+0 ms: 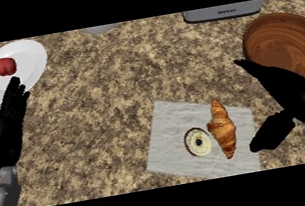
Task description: Pick the croissant from the placemat and place it in the bowl
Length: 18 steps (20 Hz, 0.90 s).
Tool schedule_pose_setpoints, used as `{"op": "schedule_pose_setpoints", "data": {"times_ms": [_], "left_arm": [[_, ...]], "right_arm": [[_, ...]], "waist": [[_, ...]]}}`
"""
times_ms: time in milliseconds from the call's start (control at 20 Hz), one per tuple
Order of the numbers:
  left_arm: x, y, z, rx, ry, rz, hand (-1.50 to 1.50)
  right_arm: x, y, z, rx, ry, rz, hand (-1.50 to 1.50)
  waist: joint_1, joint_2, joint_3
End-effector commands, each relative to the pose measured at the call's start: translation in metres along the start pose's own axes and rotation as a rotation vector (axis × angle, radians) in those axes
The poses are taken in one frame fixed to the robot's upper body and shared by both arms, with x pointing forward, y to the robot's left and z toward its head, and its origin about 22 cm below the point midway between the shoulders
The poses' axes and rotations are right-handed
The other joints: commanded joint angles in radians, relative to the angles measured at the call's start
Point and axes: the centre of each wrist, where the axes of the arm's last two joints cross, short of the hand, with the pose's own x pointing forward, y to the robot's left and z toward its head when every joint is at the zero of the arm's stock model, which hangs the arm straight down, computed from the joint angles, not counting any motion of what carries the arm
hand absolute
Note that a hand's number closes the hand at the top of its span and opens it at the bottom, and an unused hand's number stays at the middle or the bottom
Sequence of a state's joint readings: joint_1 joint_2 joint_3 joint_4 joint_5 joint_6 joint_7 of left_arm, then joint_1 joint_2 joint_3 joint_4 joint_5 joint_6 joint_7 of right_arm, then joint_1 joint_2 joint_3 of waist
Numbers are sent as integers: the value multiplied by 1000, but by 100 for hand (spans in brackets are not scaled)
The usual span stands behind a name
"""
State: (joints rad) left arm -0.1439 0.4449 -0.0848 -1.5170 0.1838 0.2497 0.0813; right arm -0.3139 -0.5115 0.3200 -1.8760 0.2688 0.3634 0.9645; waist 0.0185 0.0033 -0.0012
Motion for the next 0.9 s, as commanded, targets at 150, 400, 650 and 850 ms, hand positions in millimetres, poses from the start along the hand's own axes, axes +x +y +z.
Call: {"op": "schedule_pose_setpoints", "data": {"times_ms": [150,400,650,850], "left_arm": [[-11,7,8,8,9,-14,0],[0,2,-7,1,12,10,0],[-3,8,-3,15,-5,8,0],[11,-3,-4,-9,-1,4,0]], "right_arm": [[-2,20,-28,216,134,117,-150],[17,29,-28,104,100,181,-150],[26,45,-38,14,106,237,-150],[7,88,-51,53,115,217,-150]], "waist": [[-8,-3,0],[-18,-4,1],[-14,-3,1],[-15,-3,2]]}}
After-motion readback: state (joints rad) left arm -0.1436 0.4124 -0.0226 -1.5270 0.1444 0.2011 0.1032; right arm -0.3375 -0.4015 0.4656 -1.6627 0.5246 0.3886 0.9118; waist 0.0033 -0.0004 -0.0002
